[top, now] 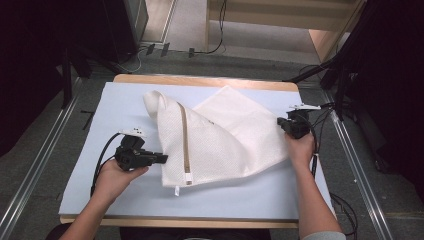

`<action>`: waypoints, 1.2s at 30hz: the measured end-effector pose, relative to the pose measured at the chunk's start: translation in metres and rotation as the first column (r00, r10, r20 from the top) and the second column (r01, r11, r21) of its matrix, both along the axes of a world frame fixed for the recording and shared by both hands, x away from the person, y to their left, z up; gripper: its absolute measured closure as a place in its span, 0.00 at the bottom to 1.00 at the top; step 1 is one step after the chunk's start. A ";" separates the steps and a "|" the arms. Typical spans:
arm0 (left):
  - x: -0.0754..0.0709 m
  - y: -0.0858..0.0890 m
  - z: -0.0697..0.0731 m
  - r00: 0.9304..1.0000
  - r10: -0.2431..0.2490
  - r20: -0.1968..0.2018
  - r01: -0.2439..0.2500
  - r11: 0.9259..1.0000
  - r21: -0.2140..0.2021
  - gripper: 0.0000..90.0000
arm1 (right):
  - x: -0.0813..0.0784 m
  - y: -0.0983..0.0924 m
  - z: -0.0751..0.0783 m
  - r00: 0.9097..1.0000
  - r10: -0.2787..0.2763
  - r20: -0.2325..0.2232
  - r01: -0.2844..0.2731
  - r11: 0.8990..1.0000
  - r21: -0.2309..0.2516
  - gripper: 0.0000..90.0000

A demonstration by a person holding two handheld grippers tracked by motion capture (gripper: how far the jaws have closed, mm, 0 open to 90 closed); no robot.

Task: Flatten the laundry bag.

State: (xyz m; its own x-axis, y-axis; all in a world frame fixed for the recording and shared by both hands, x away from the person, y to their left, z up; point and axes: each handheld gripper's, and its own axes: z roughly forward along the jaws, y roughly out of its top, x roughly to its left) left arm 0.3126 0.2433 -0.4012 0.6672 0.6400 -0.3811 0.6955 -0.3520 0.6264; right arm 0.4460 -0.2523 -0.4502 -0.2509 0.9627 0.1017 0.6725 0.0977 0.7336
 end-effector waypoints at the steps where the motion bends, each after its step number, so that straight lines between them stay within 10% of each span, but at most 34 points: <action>1: -0.001 0.000 -0.001 1.000 -0.004 -0.004 0.004 1.000 0.002 0.96 | 0.000 -0.001 0.000 1.000 -0.011 0.000 0.011 1.000 -0.004 1.00; 6: -0.005 0.000 -0.005 1.000 -0.013 -0.019 0.013 1.000 0.022 0.94 | 0.002 0.000 -0.005 0.999 -0.015 -0.031 0.015 1.000 -0.005 0.99; 11: -0.011 0.005 -0.001 0.999 0.014 0.028 -0.016 0.999 0.048 0.64 | 0.001 0.000 -0.002 1.000 0.011 -0.009 -0.011 0.998 0.062 0.78; 15: -0.008 0.019 0.006 0.996 0.062 0.069 -0.063 0.998 0.016 0.56 | -0.002 0.013 0.004 0.999 0.038 0.031 -0.038 0.999 -0.001 0.73; 23: 0.021 0.040 0.018 0.983 0.167 0.078 -0.167 0.986 -0.012 0.54 | -0.016 0.027 0.022 0.992 0.101 0.073 -0.103 0.995 0.016 0.70; 32: 0.046 0.022 0.015 0.990 0.140 0.031 -0.139 0.990 -0.035 0.54 | -0.024 0.031 0.022 0.987 0.152 0.049 -0.151 0.988 -0.014 0.64; 36: 0.052 0.010 0.008 0.994 0.111 0.002 -0.110 0.993 -0.047 0.81 | -0.021 0.020 0.017 0.991 0.128 0.027 -0.128 0.992 0.000 0.62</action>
State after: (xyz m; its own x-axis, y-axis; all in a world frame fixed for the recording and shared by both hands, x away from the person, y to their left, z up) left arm 0.3645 0.2530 -0.3928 0.5952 0.6917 -0.4090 0.7255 -0.2437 0.6436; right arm 0.4254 -0.2321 -0.4335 -0.3751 0.9221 0.0947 0.6342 0.1808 0.7517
